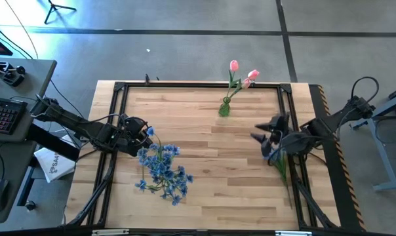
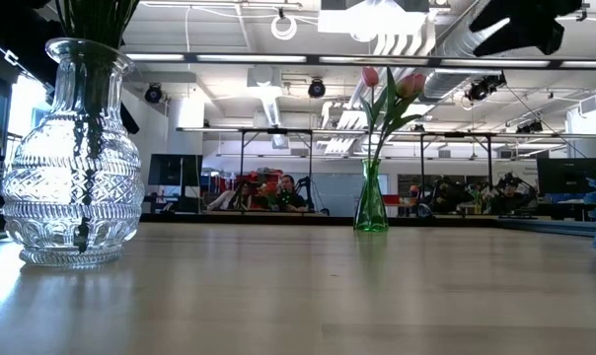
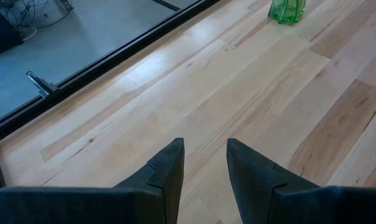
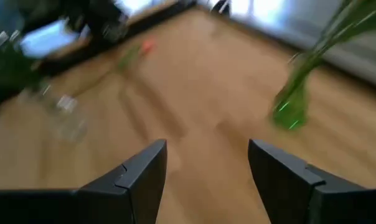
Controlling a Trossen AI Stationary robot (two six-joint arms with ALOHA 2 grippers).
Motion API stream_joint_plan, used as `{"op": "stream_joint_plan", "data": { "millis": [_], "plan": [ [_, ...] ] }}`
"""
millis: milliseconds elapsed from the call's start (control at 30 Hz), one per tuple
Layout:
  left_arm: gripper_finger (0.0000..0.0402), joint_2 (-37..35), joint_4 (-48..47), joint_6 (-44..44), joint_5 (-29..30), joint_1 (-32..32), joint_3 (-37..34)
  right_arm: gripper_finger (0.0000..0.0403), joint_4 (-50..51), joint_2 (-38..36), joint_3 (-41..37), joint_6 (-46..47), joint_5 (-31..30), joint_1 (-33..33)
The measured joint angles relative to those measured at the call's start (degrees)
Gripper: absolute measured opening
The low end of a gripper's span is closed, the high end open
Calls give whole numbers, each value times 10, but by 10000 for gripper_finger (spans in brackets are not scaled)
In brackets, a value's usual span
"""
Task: Sort flowers into vase by color
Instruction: Put the blue flowers into the transparent vase
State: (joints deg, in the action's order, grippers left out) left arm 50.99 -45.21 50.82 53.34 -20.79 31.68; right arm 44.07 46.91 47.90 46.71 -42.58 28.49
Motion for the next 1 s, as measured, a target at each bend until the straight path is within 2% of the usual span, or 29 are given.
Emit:
{"op": "stream_joint_plan", "data": {
  "millis": [100,233,333,667,800,1000],
  "plan": [
    [110,0,0,0,0,0,0,220,-3,0,0,-16,98,0],
    [110,0,0,0,0,0,0,220,-48,0,0,-107,237,1],
    [110,0,0,0,0,0,0,220,-107,0,0,-217,322,7],
    [110,0,1,0,0,0,0,220,-404,0,0,-624,546,37],
    [110,0,1,0,0,0,0,220,-480,0,0,-705,593,39],
    [110,0,0,0,0,0,0,220,-576,0,0,-723,585,39]
  ]
}}
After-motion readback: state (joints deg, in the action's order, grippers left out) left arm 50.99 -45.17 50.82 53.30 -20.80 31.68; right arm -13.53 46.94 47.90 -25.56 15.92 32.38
